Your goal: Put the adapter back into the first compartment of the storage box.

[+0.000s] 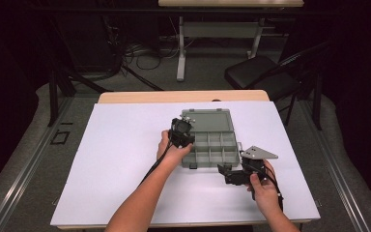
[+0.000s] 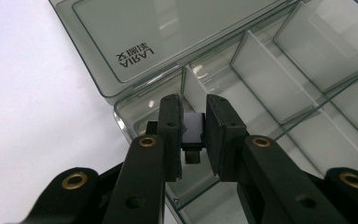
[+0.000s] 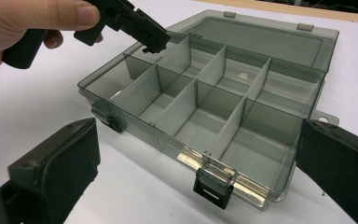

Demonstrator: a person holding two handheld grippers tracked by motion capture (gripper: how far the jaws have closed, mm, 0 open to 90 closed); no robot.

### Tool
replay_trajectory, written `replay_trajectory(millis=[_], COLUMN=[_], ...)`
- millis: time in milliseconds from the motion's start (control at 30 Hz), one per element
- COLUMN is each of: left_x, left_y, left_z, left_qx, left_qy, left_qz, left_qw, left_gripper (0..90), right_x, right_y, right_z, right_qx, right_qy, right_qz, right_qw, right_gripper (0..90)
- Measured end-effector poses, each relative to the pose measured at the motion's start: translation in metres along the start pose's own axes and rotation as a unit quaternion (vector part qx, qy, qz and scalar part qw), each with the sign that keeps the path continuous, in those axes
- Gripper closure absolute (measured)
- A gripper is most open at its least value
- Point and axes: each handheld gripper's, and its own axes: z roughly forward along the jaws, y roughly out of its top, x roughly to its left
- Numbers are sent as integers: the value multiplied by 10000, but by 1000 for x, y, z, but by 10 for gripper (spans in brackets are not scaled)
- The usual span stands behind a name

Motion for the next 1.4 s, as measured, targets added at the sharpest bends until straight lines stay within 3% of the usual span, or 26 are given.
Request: replay_trajectory(millis=[867, 1000, 1400], left_x=[3, 4, 5], left_y=[-6, -6, -4], left_z=[5, 4, -11], left_qx=[37, 26, -348], left_qy=[25, -15, -106], left_qz=[-62, -63, -122], left_qw=[10000, 10000, 9993], left_gripper=[765, 688, 509], right_x=[0, 0, 0], right_y=[0, 0, 0], right_z=[1, 0, -1], right_qx=[-8, 1, -2], right_qy=[0, 0, -13], right_qz=[17, 2, 17], right_qw=[10000, 10000, 10000], right_gripper=[0, 0, 0])
